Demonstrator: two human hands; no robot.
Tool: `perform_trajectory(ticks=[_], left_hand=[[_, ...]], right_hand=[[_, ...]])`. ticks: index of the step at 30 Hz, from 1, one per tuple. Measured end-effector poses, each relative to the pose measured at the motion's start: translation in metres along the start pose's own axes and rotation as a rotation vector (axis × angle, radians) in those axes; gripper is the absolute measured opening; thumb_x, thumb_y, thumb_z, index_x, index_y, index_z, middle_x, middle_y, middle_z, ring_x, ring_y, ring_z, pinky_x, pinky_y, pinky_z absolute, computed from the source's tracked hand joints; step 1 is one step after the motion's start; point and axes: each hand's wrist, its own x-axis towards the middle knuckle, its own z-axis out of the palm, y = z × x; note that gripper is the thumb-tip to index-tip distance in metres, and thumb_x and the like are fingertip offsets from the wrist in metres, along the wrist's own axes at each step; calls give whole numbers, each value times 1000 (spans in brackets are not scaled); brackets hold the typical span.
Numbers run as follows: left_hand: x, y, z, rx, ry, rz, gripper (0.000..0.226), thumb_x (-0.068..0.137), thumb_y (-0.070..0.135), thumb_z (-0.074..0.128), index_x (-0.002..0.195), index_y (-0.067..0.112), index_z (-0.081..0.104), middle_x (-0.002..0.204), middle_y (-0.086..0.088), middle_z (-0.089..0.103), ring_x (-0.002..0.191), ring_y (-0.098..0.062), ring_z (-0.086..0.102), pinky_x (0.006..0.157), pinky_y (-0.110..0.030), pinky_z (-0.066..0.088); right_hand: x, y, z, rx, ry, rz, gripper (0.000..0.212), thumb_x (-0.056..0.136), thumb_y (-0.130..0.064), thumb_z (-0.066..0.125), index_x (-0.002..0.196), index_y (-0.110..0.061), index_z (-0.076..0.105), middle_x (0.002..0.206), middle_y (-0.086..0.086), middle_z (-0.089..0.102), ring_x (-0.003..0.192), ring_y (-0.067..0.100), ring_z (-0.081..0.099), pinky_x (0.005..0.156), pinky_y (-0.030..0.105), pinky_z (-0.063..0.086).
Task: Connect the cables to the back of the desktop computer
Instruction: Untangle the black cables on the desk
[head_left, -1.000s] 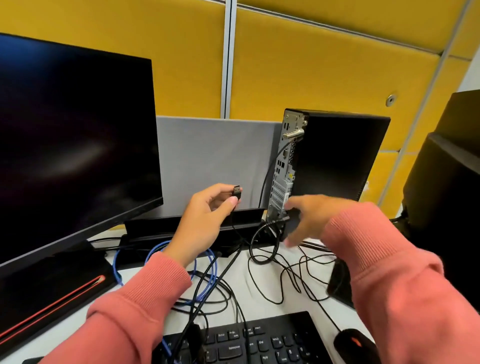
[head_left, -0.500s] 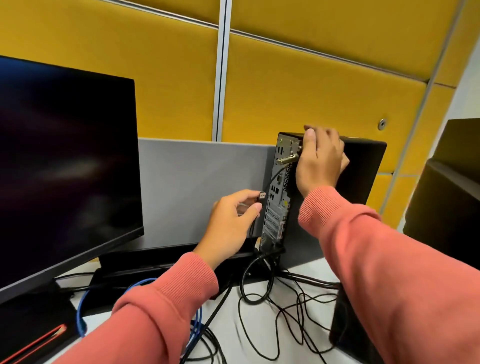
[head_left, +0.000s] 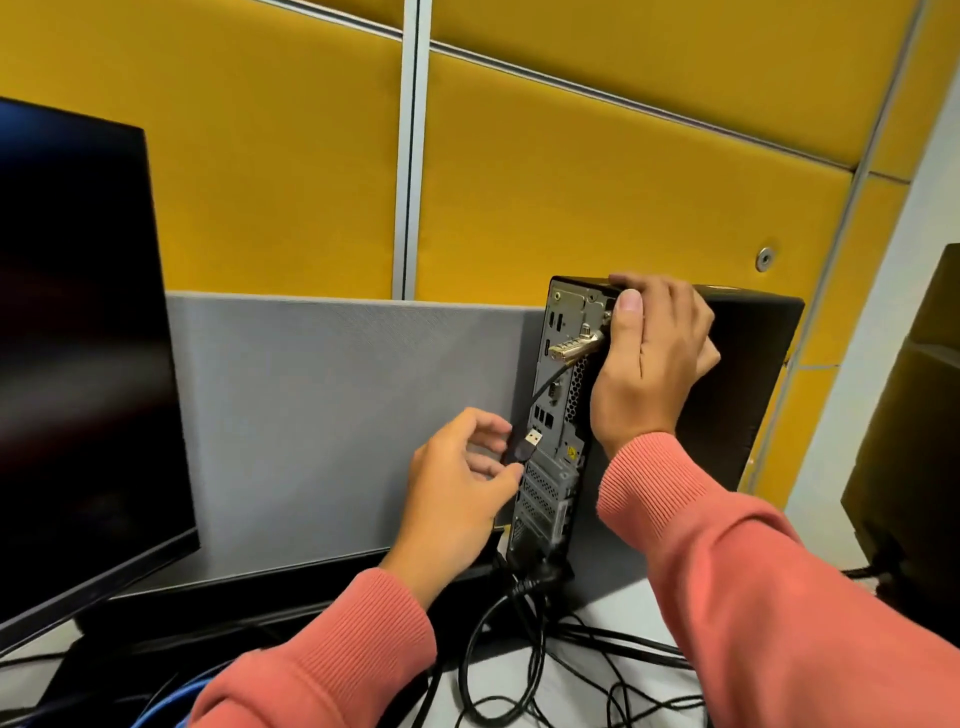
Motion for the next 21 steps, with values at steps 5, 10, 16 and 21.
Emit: perform_trajectory(ticks=[5, 10, 16, 21], left_hand=[[11, -5, 5, 47, -10, -34, 37, 85, 6, 81, 113, 25, 68, 100, 10, 69, 62, -1, 66, 60, -10, 51], [22, -9, 10, 80, -24, -72, 20, 84, 6, 79, 94, 24, 78, 83, 6, 76, 53, 2, 55, 58, -13, 48], [20, -10, 16, 22, 28, -115, 20, 82, 7, 75, 86, 27, 75, 80, 6, 74, 65, -3, 64, 69, -24, 57], [19, -11, 18, 125, 63, -30, 22, 83, 2, 74, 85, 24, 76, 73, 5, 75, 68, -12, 71, 68, -24, 57]], right_hand=[[-1, 2, 8, -6, 53, -18, 38, 103, -38, 30, 110, -26, 65, 116, -10, 56, 125, 7, 38, 101, 44, 27], [0, 4, 10, -5, 75, -29, 36, 103, -37, 30, 111, -27, 65, 116, -12, 55, 126, 9, 40, 99, 43, 28], [-1, 5, 13, -3, 72, -31, 35, 104, -36, 32, 113, -28, 64, 117, -12, 55, 127, 7, 39, 102, 46, 29], [-1, 5, 12, -12, 80, -28, 36, 103, -37, 31, 114, -27, 64, 117, -10, 56, 127, 6, 39, 102, 45, 29]])
